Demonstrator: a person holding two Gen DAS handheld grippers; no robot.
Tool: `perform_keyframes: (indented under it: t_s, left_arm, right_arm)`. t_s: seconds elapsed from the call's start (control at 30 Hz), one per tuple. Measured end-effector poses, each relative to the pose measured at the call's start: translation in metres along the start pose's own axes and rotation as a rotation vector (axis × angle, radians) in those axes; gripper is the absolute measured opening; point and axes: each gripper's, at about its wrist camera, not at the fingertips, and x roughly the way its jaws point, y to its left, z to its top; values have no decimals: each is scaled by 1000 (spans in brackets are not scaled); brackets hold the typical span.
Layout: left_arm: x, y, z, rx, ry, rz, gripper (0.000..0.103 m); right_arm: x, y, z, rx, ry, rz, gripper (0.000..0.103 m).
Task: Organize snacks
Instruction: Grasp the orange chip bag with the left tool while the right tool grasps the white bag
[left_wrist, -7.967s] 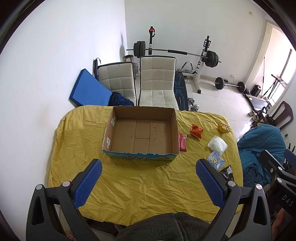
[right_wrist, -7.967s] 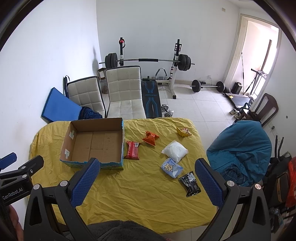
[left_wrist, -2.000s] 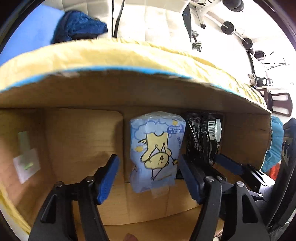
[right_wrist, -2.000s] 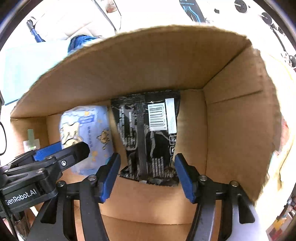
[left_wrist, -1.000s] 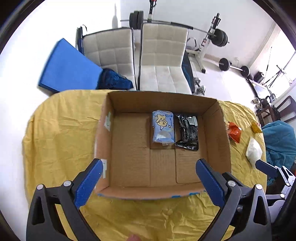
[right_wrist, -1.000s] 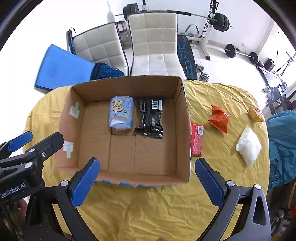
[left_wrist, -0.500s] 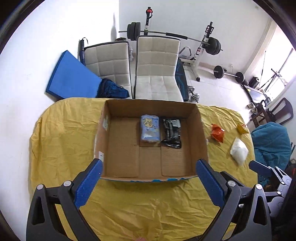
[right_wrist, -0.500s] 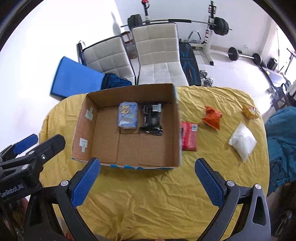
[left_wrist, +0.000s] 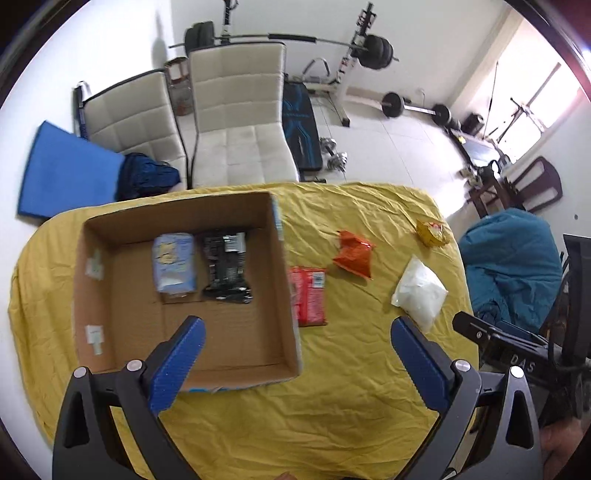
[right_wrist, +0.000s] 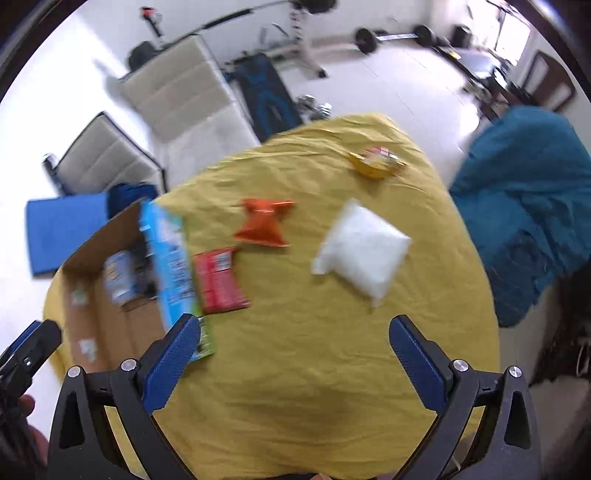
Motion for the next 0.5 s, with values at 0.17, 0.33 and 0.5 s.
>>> perform_keyframes:
  t_s: [0.17, 0.33, 0.5]
  left_arm:
    - [67, -39, 35, 62, 96, 34, 103]
    - [133, -60, 60, 96, 189, 79, 103]
    - [188, -69, 73, 103, 273, 72, 103]
  right_arm:
    - [63, -62, 41, 124, 100, -35, 103]
    - [136, -97, 65, 291, 217, 1, 103]
    - [197, -107, 73, 397, 298, 25, 103]
